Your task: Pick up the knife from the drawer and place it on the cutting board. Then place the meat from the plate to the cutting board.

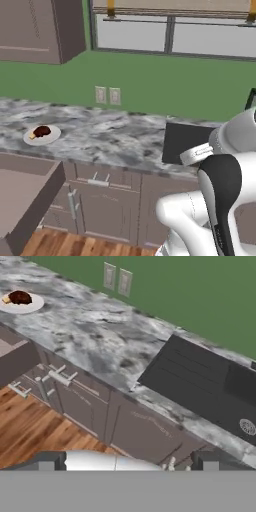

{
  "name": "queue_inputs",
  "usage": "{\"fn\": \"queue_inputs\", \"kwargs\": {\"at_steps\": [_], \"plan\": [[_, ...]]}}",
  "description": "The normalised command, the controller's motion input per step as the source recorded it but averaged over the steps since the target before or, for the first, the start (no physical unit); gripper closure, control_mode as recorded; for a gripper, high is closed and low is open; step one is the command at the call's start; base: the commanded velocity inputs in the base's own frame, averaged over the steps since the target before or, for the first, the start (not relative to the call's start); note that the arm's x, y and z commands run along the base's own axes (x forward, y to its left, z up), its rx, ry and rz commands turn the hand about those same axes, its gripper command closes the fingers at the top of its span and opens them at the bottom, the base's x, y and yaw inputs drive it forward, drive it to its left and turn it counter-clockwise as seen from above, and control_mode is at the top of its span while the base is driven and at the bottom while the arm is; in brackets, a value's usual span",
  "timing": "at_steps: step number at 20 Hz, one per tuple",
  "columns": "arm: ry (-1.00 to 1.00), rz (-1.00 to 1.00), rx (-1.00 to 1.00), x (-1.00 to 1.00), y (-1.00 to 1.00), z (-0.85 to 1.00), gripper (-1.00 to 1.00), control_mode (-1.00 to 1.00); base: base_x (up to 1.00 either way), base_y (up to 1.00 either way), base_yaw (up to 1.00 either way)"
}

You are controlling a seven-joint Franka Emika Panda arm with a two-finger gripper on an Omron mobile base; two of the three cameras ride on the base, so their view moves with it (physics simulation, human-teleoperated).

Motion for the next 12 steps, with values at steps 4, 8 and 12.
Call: {"fn": "queue_inputs", "kwargs": {"at_steps": [4,8,12], "plan": [[0.00,0.00,0.00,0.00,0.00,0.00,-1.00,1.00,0.63,0.91,-0.07],[0.00,0.00,0.00,0.00,0.00,0.00,-1.00,1.00,0.24,1.00,-0.10],[0.00,0.00,0.00,0.00,0.00,0.00,-1.00,1.00,0.21,0.75,-0.03]]}}
